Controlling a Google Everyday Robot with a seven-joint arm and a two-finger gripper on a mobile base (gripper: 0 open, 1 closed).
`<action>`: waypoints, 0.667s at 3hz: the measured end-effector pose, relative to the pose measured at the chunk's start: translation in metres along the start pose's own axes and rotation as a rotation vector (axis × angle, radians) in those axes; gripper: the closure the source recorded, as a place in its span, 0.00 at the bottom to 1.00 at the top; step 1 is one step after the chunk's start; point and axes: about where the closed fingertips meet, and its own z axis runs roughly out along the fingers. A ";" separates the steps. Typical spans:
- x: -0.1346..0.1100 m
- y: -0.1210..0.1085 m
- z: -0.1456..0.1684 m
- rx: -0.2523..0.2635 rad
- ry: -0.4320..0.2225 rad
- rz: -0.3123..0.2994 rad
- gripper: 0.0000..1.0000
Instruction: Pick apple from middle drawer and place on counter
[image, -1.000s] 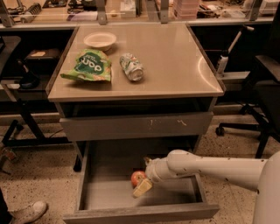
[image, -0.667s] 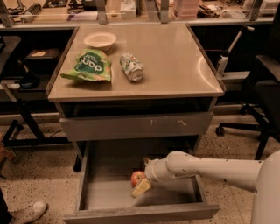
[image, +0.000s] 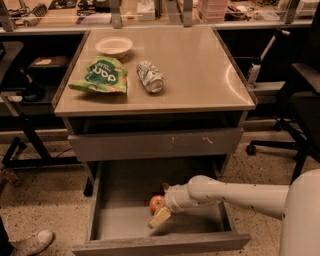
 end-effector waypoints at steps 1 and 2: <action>0.000 0.000 0.000 0.000 0.000 0.000 0.18; 0.000 0.000 0.000 0.000 0.000 0.000 0.43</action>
Offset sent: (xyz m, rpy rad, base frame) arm 0.0000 0.0000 0.0000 0.0000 0.0000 0.0000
